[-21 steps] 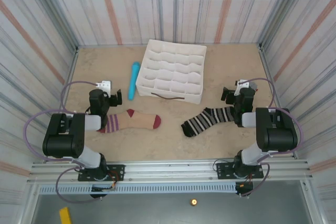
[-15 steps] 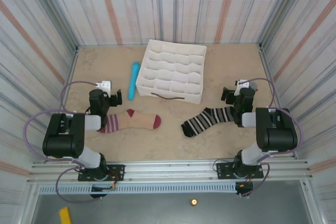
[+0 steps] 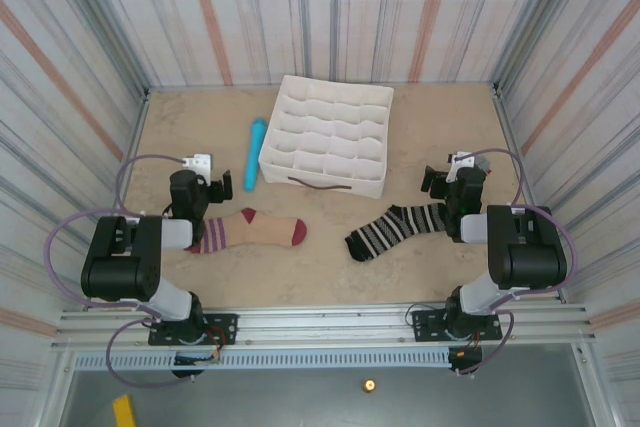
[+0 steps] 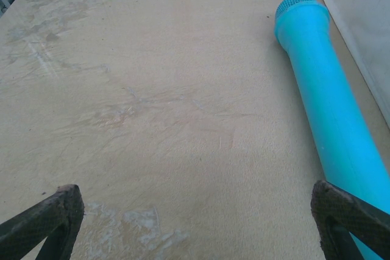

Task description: Roll the socks

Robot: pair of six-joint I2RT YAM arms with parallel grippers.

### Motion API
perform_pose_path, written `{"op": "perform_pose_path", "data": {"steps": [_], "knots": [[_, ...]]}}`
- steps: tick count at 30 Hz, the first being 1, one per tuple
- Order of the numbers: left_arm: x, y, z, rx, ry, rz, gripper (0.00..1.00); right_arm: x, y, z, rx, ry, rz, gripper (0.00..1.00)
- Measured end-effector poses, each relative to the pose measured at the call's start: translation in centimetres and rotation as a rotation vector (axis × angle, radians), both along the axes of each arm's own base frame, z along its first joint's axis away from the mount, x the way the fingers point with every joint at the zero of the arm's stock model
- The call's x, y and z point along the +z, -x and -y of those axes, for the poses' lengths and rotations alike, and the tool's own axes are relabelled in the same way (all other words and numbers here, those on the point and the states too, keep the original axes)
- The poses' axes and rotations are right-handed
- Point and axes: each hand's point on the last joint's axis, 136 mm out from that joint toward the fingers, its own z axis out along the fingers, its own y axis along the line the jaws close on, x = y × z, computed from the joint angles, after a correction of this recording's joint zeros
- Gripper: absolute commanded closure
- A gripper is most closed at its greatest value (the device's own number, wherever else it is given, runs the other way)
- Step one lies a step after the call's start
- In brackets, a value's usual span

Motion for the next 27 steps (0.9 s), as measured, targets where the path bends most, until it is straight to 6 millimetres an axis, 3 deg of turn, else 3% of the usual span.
{"op": "perform_pose_path", "data": {"steps": [8,12,15,19,21,23,27], "knots": [[-0.1,0.0,0.0,0.002,-0.001,-0.016,0.01,0.0,0.0,0.0,0.001,0.0,-0.002,0.01],[1.7,-0.5,0.1,0.008,-0.006,-0.038,0.01,0.6,0.0,-0.3,-0.007,0.012,-0.038,0.01],[5.3,-1.5,1.1,0.004,0.004,-0.038,0.02,3.9,-0.9,-1.0,-0.027,0.039,-0.038,0.01],[10.9,-2.3,2.8,-0.003,0.087,-0.061,0.02,10.0,-1.9,-2.5,-0.056,-0.019,-0.039,0.01],[12.5,-1.7,3.7,-0.009,0.133,-0.091,0.03,11.7,-1.5,-3.4,-0.059,-0.065,-0.07,0.01],[12.9,-0.4,4.6,-0.02,0.172,-0.146,0.08,12.1,-0.6,-4.5,-0.055,-0.102,-0.128,0.01],[12.0,3.1,7.5,-0.102,0.264,-0.302,0.13,9.7,2.7,-7.8,-0.01,-0.185,-0.311,0.01]]}}
